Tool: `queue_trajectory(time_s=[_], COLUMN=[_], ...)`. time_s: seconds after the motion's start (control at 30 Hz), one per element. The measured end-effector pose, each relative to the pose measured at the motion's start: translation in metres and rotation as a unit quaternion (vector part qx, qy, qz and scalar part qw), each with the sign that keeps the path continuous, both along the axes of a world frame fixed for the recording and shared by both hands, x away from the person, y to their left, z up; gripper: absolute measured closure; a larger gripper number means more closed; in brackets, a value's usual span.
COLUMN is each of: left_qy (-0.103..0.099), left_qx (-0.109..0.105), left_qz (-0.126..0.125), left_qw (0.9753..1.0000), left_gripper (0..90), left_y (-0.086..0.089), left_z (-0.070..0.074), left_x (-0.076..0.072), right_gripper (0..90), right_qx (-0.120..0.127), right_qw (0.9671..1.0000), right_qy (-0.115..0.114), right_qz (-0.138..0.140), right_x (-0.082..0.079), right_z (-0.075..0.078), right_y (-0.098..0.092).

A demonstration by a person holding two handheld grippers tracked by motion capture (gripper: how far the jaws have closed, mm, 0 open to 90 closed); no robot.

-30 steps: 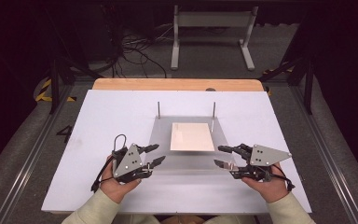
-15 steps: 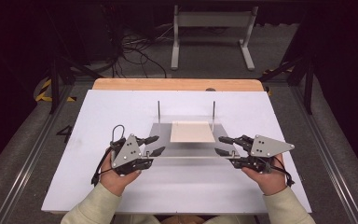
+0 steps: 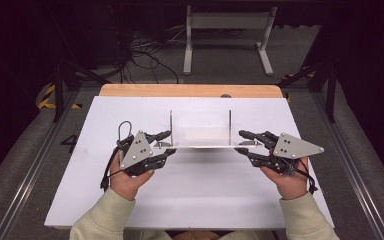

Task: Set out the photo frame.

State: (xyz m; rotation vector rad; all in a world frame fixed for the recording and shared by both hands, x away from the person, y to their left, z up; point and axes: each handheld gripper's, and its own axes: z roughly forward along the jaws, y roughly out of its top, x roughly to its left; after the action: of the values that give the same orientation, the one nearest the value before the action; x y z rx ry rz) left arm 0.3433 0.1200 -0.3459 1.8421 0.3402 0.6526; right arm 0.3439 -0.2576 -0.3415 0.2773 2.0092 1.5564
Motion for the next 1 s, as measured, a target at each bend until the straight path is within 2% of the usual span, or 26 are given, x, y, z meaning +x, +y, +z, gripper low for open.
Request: queue_trajectory(time_s=[0.27,0.33,0.47,0.63,0.8,0.93,1.0], left_qy=[-0.014,-0.024,-0.039,-0.048,-0.045,-0.043,-0.031], left_qx=[-0.006,-0.009,-0.016,-0.031,-0.043,-0.043,-0.051], left_qz=[0.004,0.005,0.006,0.002,-0.007,-0.008,-0.012], left_qw=[0.9999,0.9997,0.9991,0.9984,0.9980,0.9981,0.9982], left_gripper=[57.3,57.4,57.5,57.3,57.4,57.9,58.1], left_y=[-0.002,-0.001,0.001,0.004,0.006,0.006,0.007], left_z=[0.009,0.014,0.022,0.032,0.040,0.045,0.047], left_x=[-0.004,-0.007,-0.014,-0.021,-0.028,-0.032,-0.034], right_gripper=[57.9,58.1,58.9,60.5,61.5,61.2,60.9], right_qx=[-0.002,-0.001,0.006,0.037,0.053,0.063,0.066], right_qw=[0.9994,0.9985,0.9973,0.9964,0.9949,0.9953,0.9956], right_qy=[-0.031,-0.049,-0.069,-0.074,-0.084,-0.072,-0.064], right_qz=[-0.015,-0.024,-0.027,-0.019,-0.018,-0.019,-0.019], right_x=[-0.005,-0.011,-0.018,-0.029,-0.038,-0.042,-0.043], right_z=[0.011,0.017,0.025,0.037,0.047,0.052,0.052], right_y=[0.003,0.005,0.006,0.005,0.004,0.003,0.003])
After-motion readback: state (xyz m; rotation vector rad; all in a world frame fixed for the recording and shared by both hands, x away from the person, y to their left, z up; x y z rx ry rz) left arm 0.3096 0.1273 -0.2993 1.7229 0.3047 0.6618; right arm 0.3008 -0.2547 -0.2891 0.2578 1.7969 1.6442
